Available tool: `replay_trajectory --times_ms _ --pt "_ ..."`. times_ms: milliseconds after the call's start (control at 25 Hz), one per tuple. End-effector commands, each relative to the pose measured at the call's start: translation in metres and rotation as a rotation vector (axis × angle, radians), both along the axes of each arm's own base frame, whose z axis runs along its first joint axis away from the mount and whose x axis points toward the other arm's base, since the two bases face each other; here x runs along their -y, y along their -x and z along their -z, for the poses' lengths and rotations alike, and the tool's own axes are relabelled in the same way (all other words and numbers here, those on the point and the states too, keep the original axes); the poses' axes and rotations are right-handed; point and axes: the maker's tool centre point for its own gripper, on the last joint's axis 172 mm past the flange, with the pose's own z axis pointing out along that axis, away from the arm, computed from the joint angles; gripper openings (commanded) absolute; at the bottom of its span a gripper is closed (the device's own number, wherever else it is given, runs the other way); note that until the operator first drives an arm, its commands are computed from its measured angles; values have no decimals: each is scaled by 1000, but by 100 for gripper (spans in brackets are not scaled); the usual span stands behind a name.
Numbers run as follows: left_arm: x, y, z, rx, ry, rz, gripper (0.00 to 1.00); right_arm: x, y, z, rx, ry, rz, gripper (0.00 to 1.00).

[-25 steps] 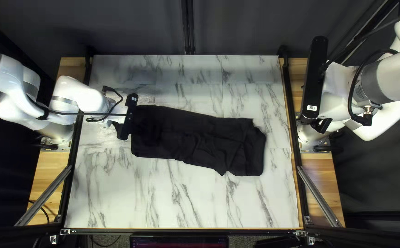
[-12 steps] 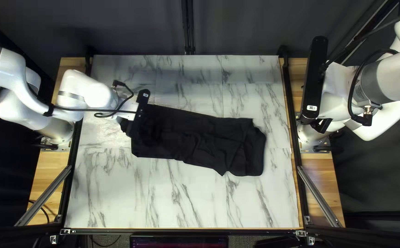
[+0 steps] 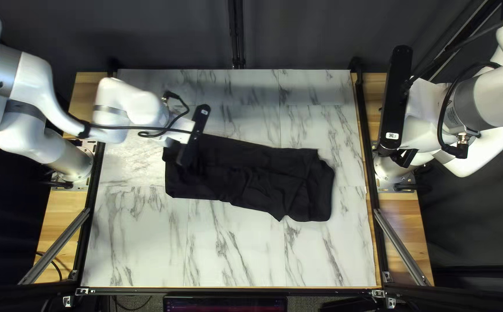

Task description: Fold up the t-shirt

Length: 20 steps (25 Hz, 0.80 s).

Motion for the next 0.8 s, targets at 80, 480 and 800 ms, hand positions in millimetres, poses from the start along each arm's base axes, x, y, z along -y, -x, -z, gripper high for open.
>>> replay_trajectory --times_ms 80,480,800 --pt "0 -30 8 7 21 29 0 0 0 0 0 0 0 100" --pt "24 -15 0 -19 22 42 100 0 0 0 0 0 0 100" --pt "111 -4 6 31 42 30 100 0 0 0 0 0 0 100"
